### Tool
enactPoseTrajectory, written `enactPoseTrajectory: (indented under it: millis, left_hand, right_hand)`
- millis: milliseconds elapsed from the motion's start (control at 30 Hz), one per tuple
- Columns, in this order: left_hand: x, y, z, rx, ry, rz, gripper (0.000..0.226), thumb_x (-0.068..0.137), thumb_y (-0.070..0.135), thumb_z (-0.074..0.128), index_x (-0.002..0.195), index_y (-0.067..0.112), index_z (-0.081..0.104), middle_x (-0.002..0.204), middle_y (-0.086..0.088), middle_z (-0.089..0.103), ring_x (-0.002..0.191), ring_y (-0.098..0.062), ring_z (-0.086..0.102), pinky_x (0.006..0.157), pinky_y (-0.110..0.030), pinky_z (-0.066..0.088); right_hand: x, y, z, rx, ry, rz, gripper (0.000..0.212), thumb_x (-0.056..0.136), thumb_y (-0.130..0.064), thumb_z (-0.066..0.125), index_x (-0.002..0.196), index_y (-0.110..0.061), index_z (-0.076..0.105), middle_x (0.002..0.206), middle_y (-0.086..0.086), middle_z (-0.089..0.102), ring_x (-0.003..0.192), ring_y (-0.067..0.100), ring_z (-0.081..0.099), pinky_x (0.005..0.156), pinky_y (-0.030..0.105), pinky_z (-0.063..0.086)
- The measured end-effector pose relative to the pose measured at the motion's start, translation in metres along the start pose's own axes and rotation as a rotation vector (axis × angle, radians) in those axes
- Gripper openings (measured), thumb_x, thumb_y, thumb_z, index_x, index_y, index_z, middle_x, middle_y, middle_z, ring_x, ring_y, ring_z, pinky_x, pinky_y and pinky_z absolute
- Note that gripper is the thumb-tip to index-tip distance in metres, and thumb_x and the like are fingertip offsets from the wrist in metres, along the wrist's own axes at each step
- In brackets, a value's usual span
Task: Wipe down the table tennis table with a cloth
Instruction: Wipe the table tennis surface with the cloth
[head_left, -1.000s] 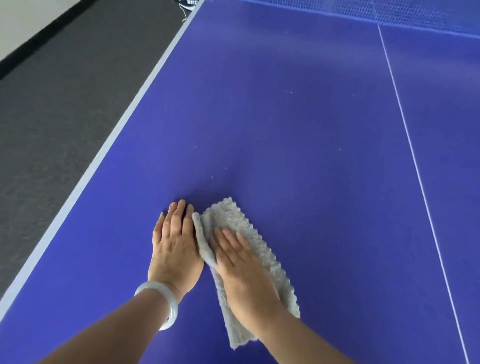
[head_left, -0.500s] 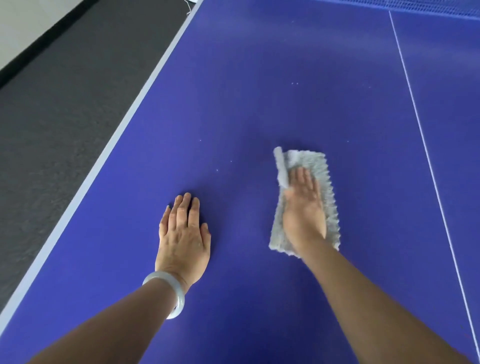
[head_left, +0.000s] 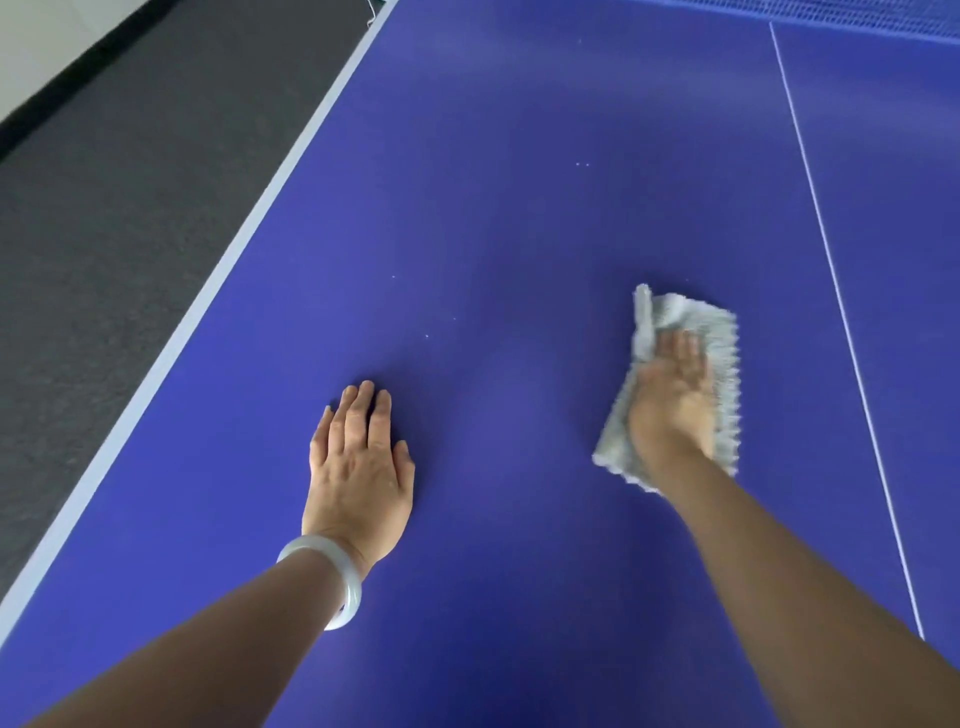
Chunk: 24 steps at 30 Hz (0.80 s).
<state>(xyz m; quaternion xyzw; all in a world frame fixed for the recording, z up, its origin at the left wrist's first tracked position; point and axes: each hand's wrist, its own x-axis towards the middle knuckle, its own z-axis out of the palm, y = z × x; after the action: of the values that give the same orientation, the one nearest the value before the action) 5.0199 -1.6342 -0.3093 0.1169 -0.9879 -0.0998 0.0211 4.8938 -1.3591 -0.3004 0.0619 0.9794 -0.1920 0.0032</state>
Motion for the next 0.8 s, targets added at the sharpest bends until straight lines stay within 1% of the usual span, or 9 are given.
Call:
enactPoseTrajectory:
  millis: [100, 200, 267, 333, 367, 500, 600, 733, 800]
  left_hand:
    - [0.0, -0.001, 0.001, 0.0, 0.011, 0.001, 0.059, 0.095, 0.03, 0.029, 0.147, 0.004, 0.038, 0.156, -0.011, 0.032, 0.147, -0.026, 0.024, 0.123, -0.042, 0.012]
    - [0.0, 0.0, 0.0, -0.009, 0.02, 0.001, 0.06, 0.094, 0.031, 0.027, 0.146, 0.004, 0.04, 0.155, -0.012, 0.034, 0.146, -0.026, 0.026, 0.122, -0.042, 0.013]
    - [0.0, 0.0, 0.0, -0.015, 0.018, -0.003, 0.059, 0.094, 0.03, 0.031, 0.145, 0.004, 0.04, 0.155, -0.011, 0.035, 0.146, -0.026, 0.027, 0.122, -0.042, 0.014]
    - [0.0, 0.0, 0.0, -0.012, 0.02, -0.002, 0.058, 0.094, 0.029, 0.032, 0.146, 0.004, 0.04, 0.155, -0.011, 0.034, 0.146, -0.026, 0.026, 0.122, -0.042, 0.013]
    - [-0.001, 0.0, -0.001, -0.012, 0.018, -0.005, 0.056, 0.095, 0.028, 0.034, 0.146, 0.004, 0.039, 0.155, -0.011, 0.034, 0.147, -0.026, 0.026, 0.122, -0.041, 0.012]
    - [0.0, 0.0, -0.001, -0.018, 0.008, -0.011, 0.052, 0.099, 0.022, 0.045, 0.148, 0.005, 0.037, 0.158, -0.009, 0.03, 0.148, -0.025, 0.021, 0.123, -0.04, 0.009]
    - [0.0, 0.001, 0.0, -0.013, 0.008, -0.011, 0.052, 0.1, 0.025, 0.036, 0.149, 0.006, 0.036, 0.158, -0.009, 0.029, 0.148, -0.024, 0.02, 0.123, -0.04, 0.009]
    - [-0.001, 0.0, 0.0, -0.035, 0.018, -0.011, 0.061, 0.093, 0.032, 0.029, 0.147, 0.004, 0.038, 0.157, -0.011, 0.031, 0.147, -0.026, 0.023, 0.123, -0.039, 0.009]
    - [-0.001, -0.001, 0.0, -0.04, 0.023, -0.011, 0.061, 0.093, 0.031, 0.03, 0.147, 0.004, 0.038, 0.156, -0.011, 0.032, 0.147, -0.026, 0.023, 0.123, -0.04, 0.009]
  right_hand:
    - [-0.081, -0.024, 0.03, 0.008, -0.079, -0.335, 0.057, 0.103, -0.011, 0.025, 0.159, -0.015, 0.014, 0.167, 0.001, 0.006, 0.154, 0.017, 0.004, 0.122, 0.023, -0.003]
    - [-0.14, 0.02, 0.022, -0.101, -0.124, -0.756, 0.059, 0.098, -0.007, 0.041, 0.156, -0.011, 0.026, 0.165, 0.004, 0.018, 0.153, 0.017, 0.013, 0.122, 0.033, 0.01]
    - [-0.126, 0.051, 0.002, -0.114, -0.223, -0.686, 0.061, 0.097, -0.013, 0.056, 0.153, -0.023, 0.035, 0.161, -0.002, 0.031, 0.148, 0.016, 0.027, 0.119, 0.033, 0.02]
    - [-0.083, 0.069, -0.017, -0.181, -0.128, -0.398, 0.047, 0.099, -0.061, 0.044, 0.142, -0.043, 0.05, 0.148, -0.013, 0.05, 0.136, 0.014, 0.047, 0.112, 0.036, 0.034]
    - [-0.056, 0.072, -0.021, -0.186, -0.089, -0.276, 0.058, 0.096, -0.071, 0.031, 0.141, -0.041, 0.052, 0.147, -0.01, 0.052, 0.136, 0.015, 0.047, 0.113, 0.038, 0.036]
    - [0.007, 0.031, -0.017, -0.045, 0.047, 0.035, 0.051, 0.109, -0.022, 0.02, 0.157, -0.008, 0.016, 0.166, 0.006, 0.013, 0.154, 0.018, 0.008, 0.125, 0.035, 0.005]
    - [-0.03, -0.002, 0.01, 0.033, -0.038, -0.092, 0.051, 0.106, -0.024, 0.025, 0.157, -0.019, 0.024, 0.164, 0.001, 0.021, 0.151, 0.018, 0.017, 0.124, 0.038, 0.014]
    - [-0.113, 0.038, 0.015, -0.077, -0.166, -0.732, 0.058, 0.105, -0.016, 0.032, 0.159, -0.018, 0.011, 0.167, -0.001, 0.008, 0.154, 0.012, 0.002, 0.123, 0.035, 0.01]
    - [-0.1, 0.086, -0.008, -0.049, -0.146, -0.589, 0.051, 0.108, -0.026, 0.021, 0.159, -0.021, 0.016, 0.166, -0.003, 0.016, 0.153, 0.011, 0.011, 0.123, 0.034, 0.011]
